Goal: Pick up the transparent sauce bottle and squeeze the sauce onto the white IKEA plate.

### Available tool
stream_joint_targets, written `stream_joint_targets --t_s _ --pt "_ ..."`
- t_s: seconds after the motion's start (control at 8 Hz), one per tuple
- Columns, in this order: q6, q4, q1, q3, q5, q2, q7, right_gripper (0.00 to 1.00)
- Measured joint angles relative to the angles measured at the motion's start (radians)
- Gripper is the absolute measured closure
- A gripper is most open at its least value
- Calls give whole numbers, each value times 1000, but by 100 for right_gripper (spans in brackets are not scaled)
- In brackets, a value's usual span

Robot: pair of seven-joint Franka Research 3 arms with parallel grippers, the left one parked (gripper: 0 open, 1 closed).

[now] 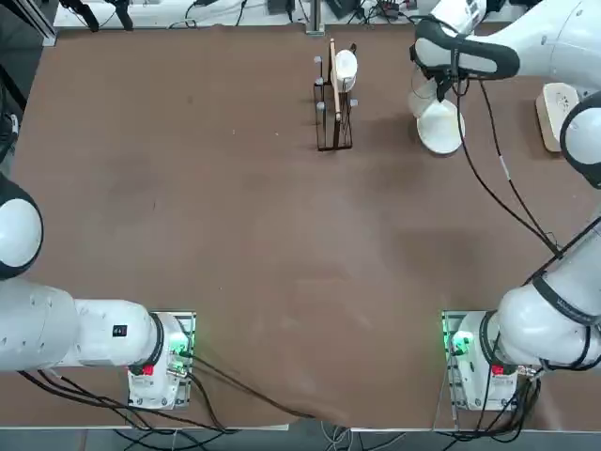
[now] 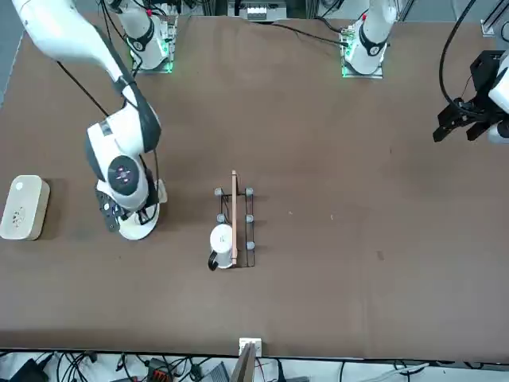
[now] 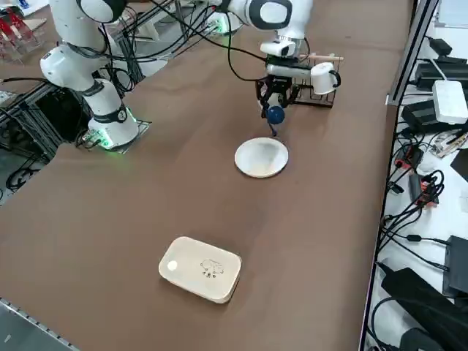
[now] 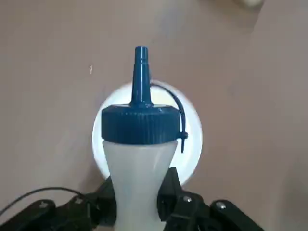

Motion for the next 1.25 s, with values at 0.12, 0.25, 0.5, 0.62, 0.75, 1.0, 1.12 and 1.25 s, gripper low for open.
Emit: stream_joint_targets --t_s 0.12,0.25,0.5,0.62,0.75,1.0,1.12,1.25 --pt "-46 0 22 -1 -85 1 44 63" --pt "-92 0 41 -3 -153 3 77 63" --pt "-167 0 60 -5 -245 5 121 63" --pt "-220 0 63 -7 -286 5 137 63" --pt "-280 1 62 -9 -311 5 158 63" --pt "-417 0 63 -39 -329 10 258 63" --pt "-470 -2 62 -76 -332 20 332 63" --pt "-502 -6 60 -123 -332 36 411 63"
